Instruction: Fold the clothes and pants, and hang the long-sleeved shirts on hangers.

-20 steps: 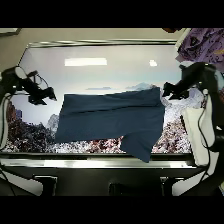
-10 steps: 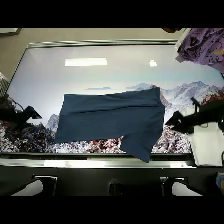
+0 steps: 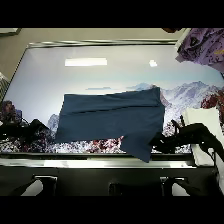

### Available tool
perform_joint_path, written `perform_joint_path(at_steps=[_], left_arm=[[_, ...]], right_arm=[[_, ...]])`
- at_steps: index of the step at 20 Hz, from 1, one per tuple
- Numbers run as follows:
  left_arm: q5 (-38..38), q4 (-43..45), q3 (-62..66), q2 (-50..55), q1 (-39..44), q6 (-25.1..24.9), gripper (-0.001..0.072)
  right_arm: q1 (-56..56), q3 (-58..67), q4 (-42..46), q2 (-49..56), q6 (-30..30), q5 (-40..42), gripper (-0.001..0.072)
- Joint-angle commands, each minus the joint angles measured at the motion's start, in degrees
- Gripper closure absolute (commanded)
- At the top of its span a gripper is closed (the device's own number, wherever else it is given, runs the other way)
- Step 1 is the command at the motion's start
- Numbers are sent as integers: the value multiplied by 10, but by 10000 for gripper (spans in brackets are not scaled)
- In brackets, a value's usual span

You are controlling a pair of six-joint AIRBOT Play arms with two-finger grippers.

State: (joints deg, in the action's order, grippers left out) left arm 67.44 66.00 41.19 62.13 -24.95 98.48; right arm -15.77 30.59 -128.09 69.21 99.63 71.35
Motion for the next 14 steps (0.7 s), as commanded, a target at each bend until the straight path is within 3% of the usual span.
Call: perform_joint_path(at_steps=[1,2,3,4,10,14], left_arm=[[3,-5,-6,-3,-1,-1,70],[5,-5,-6,-3,-1,-1,70],[6,-5,-6,-3,-4,-6,70],[7,-5,-6,-3,-8,-19,70],[5,-24,-36,26,-35,-149,71],[3,-92,-64,71,-35,-215,93]], right_arm=[[63,-14,-8,-2,-39,-51,335],[68,-14,-9,-2,-45,-58,463],[66,-14,-8,-2,-50,-60,643],[65,-13,-6,-3,-50,-60,687],[65,-2,-2,-37,-80,-50,687],[65,-2,-1,-65,-80,-40,686]])
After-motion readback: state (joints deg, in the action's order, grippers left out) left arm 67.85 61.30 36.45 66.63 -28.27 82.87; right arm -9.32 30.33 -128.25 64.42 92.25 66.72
